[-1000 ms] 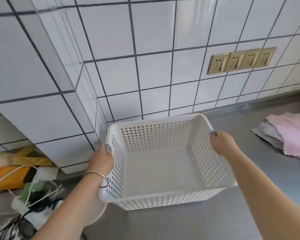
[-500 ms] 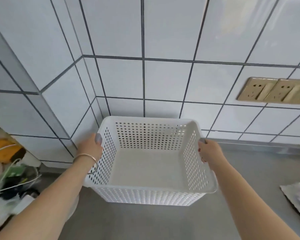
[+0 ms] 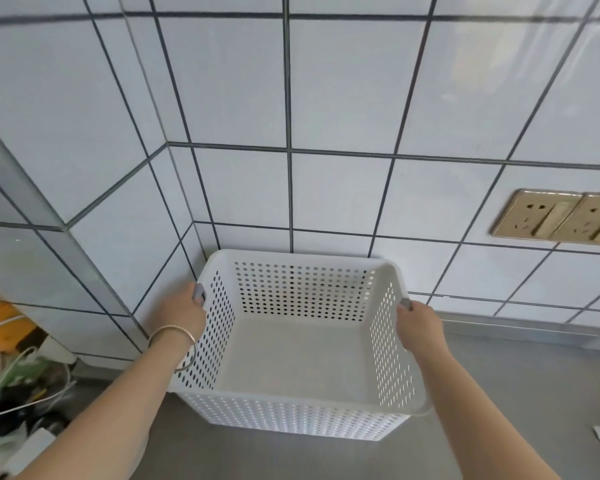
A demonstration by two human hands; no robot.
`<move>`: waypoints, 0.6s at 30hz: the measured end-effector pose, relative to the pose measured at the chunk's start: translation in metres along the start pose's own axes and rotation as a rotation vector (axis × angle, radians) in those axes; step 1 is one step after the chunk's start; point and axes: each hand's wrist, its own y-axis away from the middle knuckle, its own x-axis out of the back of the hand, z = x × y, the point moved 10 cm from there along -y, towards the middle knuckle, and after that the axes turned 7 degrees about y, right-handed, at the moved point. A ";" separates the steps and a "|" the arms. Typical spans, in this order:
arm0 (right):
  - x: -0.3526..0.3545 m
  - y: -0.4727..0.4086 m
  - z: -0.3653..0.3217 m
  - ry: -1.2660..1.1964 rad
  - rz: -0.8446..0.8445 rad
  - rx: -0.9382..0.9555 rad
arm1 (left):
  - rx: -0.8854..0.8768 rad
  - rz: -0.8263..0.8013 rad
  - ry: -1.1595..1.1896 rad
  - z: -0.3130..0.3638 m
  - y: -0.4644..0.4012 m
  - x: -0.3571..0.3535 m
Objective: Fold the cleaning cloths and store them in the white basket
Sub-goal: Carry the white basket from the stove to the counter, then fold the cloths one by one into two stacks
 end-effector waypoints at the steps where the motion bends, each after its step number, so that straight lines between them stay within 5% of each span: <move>1: 0.001 0.003 -0.002 0.017 -0.008 -0.002 | -0.014 -0.001 -0.030 0.004 0.004 0.001; 5: 0.027 0.027 -0.020 0.257 0.069 0.059 | -0.153 0.124 -0.184 0.032 0.029 0.025; 11: 0.119 0.128 -0.024 0.232 0.697 0.464 | -0.804 0.192 -0.030 0.190 0.132 -0.006; 14: 0.132 0.154 0.037 0.314 0.710 0.429 | -1.095 0.084 0.073 0.266 0.210 -0.054; 18: 0.145 0.174 0.154 0.408 0.639 0.201 | -1.271 -0.106 0.141 0.326 0.302 -0.130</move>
